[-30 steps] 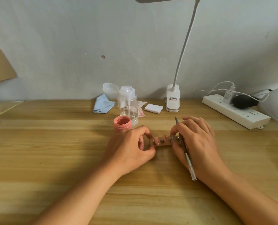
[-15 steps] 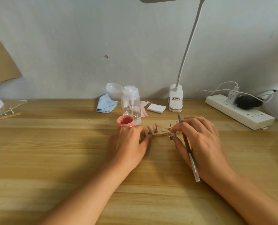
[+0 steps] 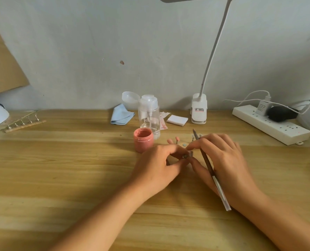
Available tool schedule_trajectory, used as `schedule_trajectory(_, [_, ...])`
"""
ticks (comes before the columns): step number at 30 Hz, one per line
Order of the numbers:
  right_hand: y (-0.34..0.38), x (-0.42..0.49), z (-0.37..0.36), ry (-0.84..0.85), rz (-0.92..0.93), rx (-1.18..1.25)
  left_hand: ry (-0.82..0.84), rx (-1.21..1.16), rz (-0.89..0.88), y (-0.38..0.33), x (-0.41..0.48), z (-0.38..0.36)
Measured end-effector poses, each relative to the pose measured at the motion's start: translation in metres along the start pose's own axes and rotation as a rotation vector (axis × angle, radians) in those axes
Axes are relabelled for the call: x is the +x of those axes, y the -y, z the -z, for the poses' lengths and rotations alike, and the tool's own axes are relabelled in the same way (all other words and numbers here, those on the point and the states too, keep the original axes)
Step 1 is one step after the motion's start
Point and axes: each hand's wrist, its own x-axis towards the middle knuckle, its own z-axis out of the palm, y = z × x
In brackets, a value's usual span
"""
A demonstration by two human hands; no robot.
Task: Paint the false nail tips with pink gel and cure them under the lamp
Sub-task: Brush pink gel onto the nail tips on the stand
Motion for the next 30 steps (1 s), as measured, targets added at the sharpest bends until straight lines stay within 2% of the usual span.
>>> schedule_trajectory(12, [0.001, 0.002, 0.002, -0.033, -0.050, 0.120, 0.067, -0.224, 0.022, -0.001, 0.001, 0.002])
schedule_trajectory(17, [0.002, 0.003, 0.002, -0.001, -0.059, 0.110, 0.129, -0.226, 0.065, -0.001, 0.001, 0.004])
schedule_trajectory(19, [0.004, 0.003, 0.004, -0.030, -0.082, 0.151, 0.098, -0.232, 0.068, 0.000, 0.002, 0.004])
schedule_trajectory(21, [0.007, 0.003, 0.006, -0.048, -0.203, 0.364, 0.062, -0.231, 0.080, 0.001, 0.004, 0.004])
schedule_trajectory(24, [0.017, 0.001, 0.011, -0.089, -0.393, 0.822, 0.067, -0.230, 0.051, 0.002, 0.003, 0.005])
schedule_trajectory(27, [0.022, 0.002, 0.013, -0.165, -0.426, 0.966, 0.066, -0.229, 0.030, 0.002, 0.003, 0.005])
schedule_trajectory(30, [0.022, 0.002, 0.013, -0.140, -0.461, 1.021, 0.069, -0.258, 0.055, 0.003, 0.004, 0.005])
